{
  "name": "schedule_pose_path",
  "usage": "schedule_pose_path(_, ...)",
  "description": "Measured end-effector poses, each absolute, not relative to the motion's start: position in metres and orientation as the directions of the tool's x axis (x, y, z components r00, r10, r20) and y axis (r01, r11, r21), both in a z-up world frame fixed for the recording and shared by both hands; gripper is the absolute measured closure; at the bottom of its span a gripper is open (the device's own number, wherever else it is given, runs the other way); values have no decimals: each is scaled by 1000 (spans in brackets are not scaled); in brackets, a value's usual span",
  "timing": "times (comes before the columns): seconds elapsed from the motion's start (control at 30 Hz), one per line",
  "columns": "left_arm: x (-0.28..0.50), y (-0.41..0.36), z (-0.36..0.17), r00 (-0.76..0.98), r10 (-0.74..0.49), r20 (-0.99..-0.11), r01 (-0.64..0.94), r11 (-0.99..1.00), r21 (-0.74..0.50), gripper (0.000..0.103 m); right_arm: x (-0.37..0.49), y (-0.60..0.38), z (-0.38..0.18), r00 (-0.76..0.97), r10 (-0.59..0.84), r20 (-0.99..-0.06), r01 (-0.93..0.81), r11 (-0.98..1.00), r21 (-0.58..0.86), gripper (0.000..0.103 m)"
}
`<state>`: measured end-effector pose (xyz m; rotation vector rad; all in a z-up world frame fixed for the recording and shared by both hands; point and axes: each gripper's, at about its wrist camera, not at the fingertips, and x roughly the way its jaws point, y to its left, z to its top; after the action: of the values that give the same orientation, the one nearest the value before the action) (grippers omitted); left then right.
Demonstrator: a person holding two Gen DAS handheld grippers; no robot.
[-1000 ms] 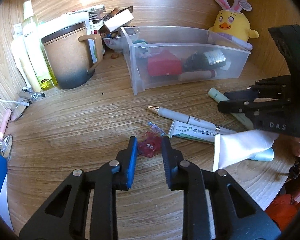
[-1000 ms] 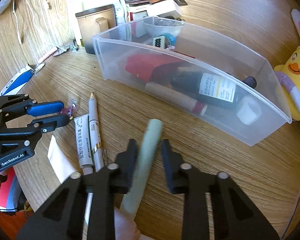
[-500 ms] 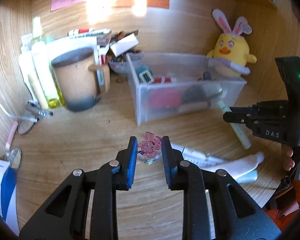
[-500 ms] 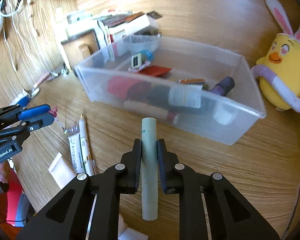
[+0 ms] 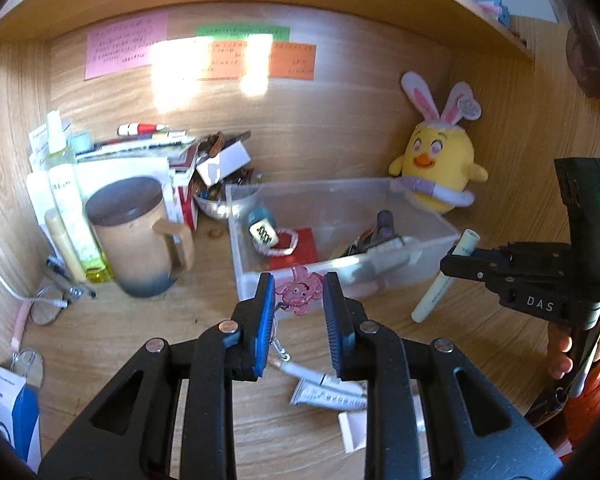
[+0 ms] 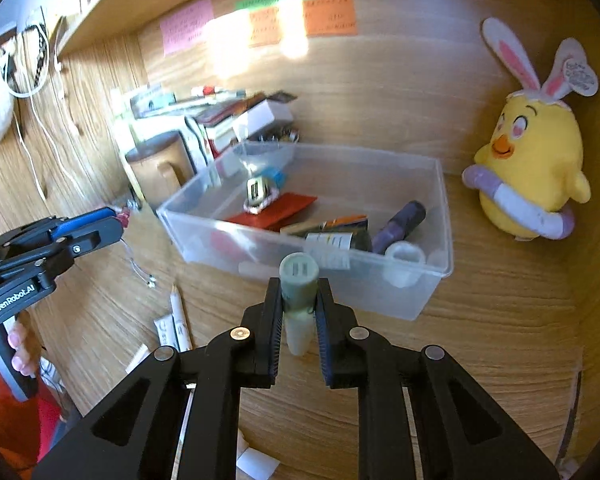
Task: Organize objects
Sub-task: 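Carry the pale green marker and pink clip into the clear box and release both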
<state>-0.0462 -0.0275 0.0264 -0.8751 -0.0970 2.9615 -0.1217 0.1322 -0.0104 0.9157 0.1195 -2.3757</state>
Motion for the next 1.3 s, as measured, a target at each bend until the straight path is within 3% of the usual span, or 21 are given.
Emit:
schedule_pose_path(0.67, -92, -30, 72, -873, 107, -476, -56, -991, -119, 79, -138, 149, 58, -707, -510, -490, 522, -844, 125, 89)
schedule_pose_path(0.83, -111, -32, 70, -872, 81, -483, -37, -994, -100, 79, -155, 144, 56, -736, -439, -515, 485, -873, 52, 89)
schedule_pose_path(1.3, -162, -39, 15, -784, 56, -618, 5, -995, -96, 79, -198, 106, 10, -710, -287, -643, 476, -868, -139, 89)
